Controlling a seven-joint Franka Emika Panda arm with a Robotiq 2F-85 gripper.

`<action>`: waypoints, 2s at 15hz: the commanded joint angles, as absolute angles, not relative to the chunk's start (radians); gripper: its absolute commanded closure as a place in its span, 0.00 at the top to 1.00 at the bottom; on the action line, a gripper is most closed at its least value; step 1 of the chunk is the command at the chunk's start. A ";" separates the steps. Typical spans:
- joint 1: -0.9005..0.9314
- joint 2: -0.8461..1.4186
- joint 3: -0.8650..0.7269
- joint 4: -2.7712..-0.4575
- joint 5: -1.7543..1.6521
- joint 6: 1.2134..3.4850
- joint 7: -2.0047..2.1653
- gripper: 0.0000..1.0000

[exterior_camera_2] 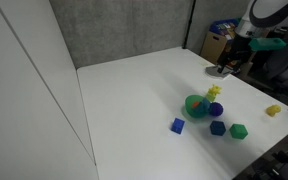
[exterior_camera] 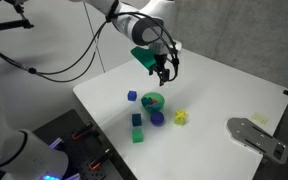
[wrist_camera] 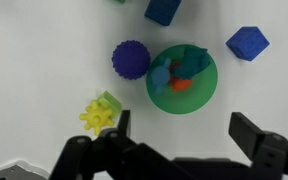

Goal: Pick up the yellow microbe toy and place it in the green bowl

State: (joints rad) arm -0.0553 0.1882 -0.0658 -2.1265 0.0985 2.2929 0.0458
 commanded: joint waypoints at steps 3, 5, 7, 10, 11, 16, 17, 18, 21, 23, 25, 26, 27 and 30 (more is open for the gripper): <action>-0.087 0.353 -0.096 -1.944 0.079 2.268 0.063 1.00; -0.095 0.377 -0.102 -1.912 0.079 2.248 0.058 1.00; -0.095 0.359 -0.096 -1.957 0.095 2.285 0.048 1.00; -0.097 0.373 -0.097 -1.938 0.095 2.277 0.048 1.00; -0.093 0.381 -0.104 -1.933 0.090 2.307 0.075 1.00; -0.094 0.446 -0.117 -1.906 0.090 2.408 0.123 1.00; -0.091 0.458 -0.124 -1.904 0.082 2.418 0.139 1.00; -0.085 0.472 -0.132 -1.902 0.071 2.429 0.158 1.00; -0.073 0.518 -0.161 -1.890 0.034 2.435 0.221 1.00; -0.068 0.562 -0.186 -1.868 0.003 2.426 0.269 1.00; -0.076 0.607 -0.194 -1.845 -0.005 2.425 0.282 1.00; -0.083 0.630 -0.192 -1.833 -0.004 2.428 0.271 1.00; -0.091 0.653 -0.188 -1.819 -0.006 2.432 0.244 1.00; -0.105 0.713 -0.177 -1.779 -0.008 2.444 0.195 1.00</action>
